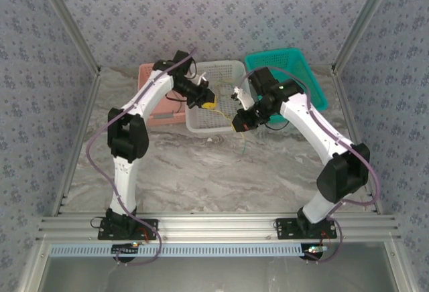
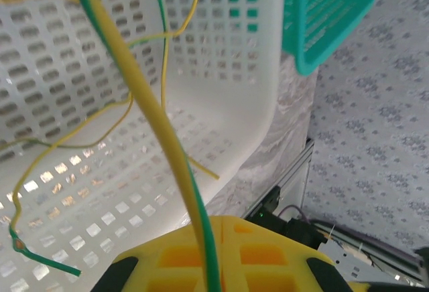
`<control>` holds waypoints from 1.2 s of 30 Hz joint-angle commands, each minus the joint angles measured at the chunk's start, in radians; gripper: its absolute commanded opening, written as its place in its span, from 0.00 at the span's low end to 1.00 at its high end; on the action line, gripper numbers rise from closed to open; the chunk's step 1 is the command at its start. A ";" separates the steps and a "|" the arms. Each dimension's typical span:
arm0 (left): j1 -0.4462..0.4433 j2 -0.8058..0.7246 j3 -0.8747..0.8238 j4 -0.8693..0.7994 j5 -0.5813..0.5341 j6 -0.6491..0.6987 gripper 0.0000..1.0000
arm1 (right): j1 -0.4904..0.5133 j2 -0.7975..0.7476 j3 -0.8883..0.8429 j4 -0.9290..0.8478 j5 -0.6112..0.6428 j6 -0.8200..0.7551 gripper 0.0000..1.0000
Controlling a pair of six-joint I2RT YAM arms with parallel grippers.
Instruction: Untangle the cables
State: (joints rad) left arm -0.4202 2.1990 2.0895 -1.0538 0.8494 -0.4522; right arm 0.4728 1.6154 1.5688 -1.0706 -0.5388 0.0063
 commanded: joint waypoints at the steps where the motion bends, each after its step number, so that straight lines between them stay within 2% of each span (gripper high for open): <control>1: -0.051 -0.038 -0.013 -0.073 0.064 0.034 0.00 | -0.007 -0.044 -0.018 0.037 -0.051 -0.011 0.00; 4: -0.043 -0.006 0.038 -0.117 0.030 0.039 0.00 | -0.020 -0.021 -0.001 0.024 -0.063 -0.023 0.00; 9: -0.022 0.070 0.195 -0.243 -0.108 0.068 0.00 | -0.042 0.103 0.102 -0.020 -0.062 -0.070 0.00; 16: -0.007 0.213 0.494 -0.392 -0.291 0.084 0.00 | -0.051 0.323 0.330 -0.119 0.070 -0.188 0.00; 20: 0.007 0.260 0.523 -0.363 -0.294 0.069 0.00 | -0.027 0.368 0.379 -0.130 0.163 -0.261 0.00; 23: 0.008 0.301 0.563 -0.370 -0.289 0.068 0.00 | 0.006 0.368 0.382 -0.098 0.284 -0.311 0.00; 25: 0.008 0.318 0.578 -0.389 -0.305 0.066 0.00 | 0.028 0.376 0.401 -0.068 0.368 -0.336 0.00; 30: 0.009 0.315 0.575 -0.405 -0.385 0.059 0.00 | 0.040 0.445 0.484 -0.059 0.458 -0.384 0.00; 36: 0.014 0.304 0.577 -0.379 -0.448 0.040 0.00 | 0.084 0.459 0.447 0.067 0.623 -0.507 0.01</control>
State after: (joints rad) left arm -0.3992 2.5191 2.6358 -1.3914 0.4252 -0.3996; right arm 0.5308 2.0598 2.0155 -1.1294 -0.0376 -0.4129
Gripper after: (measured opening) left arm 0.049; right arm 0.056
